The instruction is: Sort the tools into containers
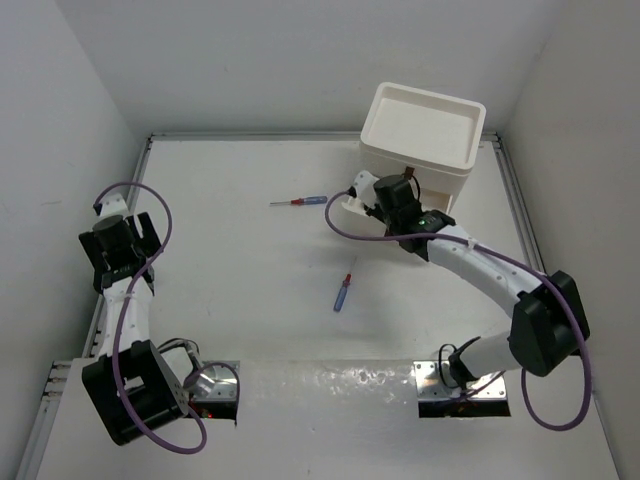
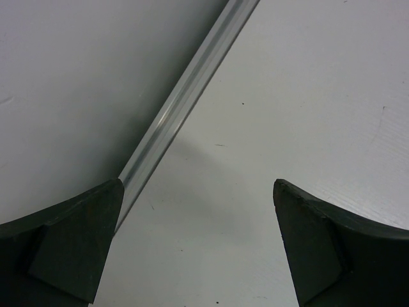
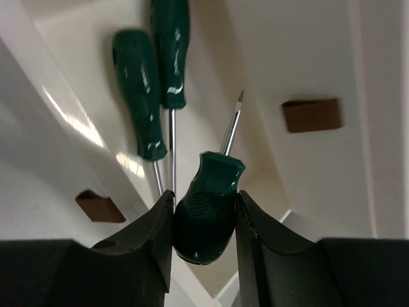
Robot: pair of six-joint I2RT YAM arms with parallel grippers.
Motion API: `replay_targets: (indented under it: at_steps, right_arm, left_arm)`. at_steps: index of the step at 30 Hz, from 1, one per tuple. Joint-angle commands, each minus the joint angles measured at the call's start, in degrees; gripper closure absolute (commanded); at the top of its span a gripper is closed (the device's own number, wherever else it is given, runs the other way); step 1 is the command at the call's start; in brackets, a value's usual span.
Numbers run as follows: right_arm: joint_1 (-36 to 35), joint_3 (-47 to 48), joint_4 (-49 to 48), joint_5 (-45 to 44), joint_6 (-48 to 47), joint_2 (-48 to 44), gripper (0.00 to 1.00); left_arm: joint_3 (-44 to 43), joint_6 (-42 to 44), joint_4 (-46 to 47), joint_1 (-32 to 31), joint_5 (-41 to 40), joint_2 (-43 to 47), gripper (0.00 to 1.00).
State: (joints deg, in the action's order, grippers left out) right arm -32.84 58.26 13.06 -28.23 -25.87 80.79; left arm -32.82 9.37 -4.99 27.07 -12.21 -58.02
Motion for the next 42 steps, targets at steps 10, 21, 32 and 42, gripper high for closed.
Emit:
replay_targets:
  at_steps: [10,21,32,42]
  right_arm:
    - [4.1,2.3,4.4,-4.7,2.5,-1.8,0.21]
    - [3.5,1.1,0.6,11.1,31.0,-13.4,1.00]
    - [-3.1,-24.9,-17.1,12.1,48.7,-16.4,1.00]
    - [-1.4,-22.4,-25.3,-8.8,46.6,-7.9,1.00]
  left_arm:
    - [0.3,0.8,1.4,0.5,2.5,1.0,0.00]
    - [0.1,1.1,1.3,0.5,2.9,0.5,0.00]
    - [0.1,1.4,1.1,0.4,3.9,0.1,0.00]
    - [0.0,1.6,0.9,0.5,4.4,-0.3,0.00]
